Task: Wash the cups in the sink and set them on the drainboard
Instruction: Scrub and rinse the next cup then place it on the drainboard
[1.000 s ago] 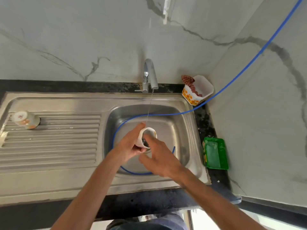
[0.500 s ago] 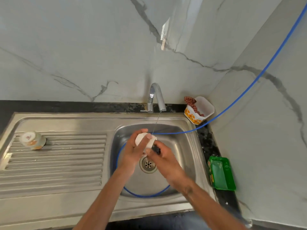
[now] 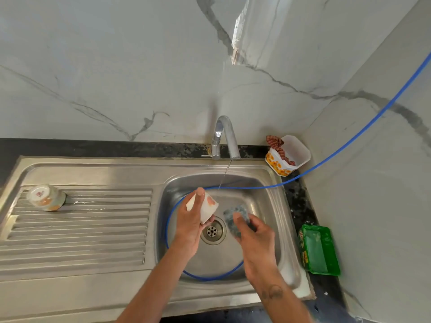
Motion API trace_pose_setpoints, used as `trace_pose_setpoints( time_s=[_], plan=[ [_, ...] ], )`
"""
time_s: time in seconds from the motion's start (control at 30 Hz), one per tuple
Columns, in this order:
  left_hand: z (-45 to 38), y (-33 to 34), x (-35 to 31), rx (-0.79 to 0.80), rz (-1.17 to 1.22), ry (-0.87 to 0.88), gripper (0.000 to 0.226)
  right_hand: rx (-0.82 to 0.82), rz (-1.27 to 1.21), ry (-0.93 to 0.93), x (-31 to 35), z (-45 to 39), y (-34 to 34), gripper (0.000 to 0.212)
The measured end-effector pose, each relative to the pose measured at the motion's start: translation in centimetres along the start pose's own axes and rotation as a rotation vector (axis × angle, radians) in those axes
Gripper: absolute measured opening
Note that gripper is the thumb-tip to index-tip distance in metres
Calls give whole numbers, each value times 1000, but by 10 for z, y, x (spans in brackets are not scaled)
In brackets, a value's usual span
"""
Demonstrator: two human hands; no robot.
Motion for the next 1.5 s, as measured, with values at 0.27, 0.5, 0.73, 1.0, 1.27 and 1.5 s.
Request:
trace_pose_setpoints(
  time_s=[0.27,0.5,0.73,1.0,1.27,1.5],
  plan=[
    [10,23,-13,44,-250,237,76,38,548,-507,20,20,44,43],
    [26,25,-7,80,-334,301,79,121,544,-498,29,6,38,40],
    [32,23,-8,70,-388,313,72,179,707,-744,36,28,48,35],
    [29,28,-20,-2,-463,189,76,171,261,-289,28,7,30,27],
    [46,24,33,-91,82,-531,60,112,288,-391,12,12,22,48],
    [34,17,26,-137,39,-418,42,113,528,-656,-5,22,20,42]
  ],
)
Point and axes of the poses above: each hand's wrist, its own z-axis away from the middle knuckle, its own y-axis out of the palm, x = y × z, the point moved 7 cm from there along -z, towards the middle knuckle, and after that the axes turned 4 degrees about y, right-handed, at the moved point
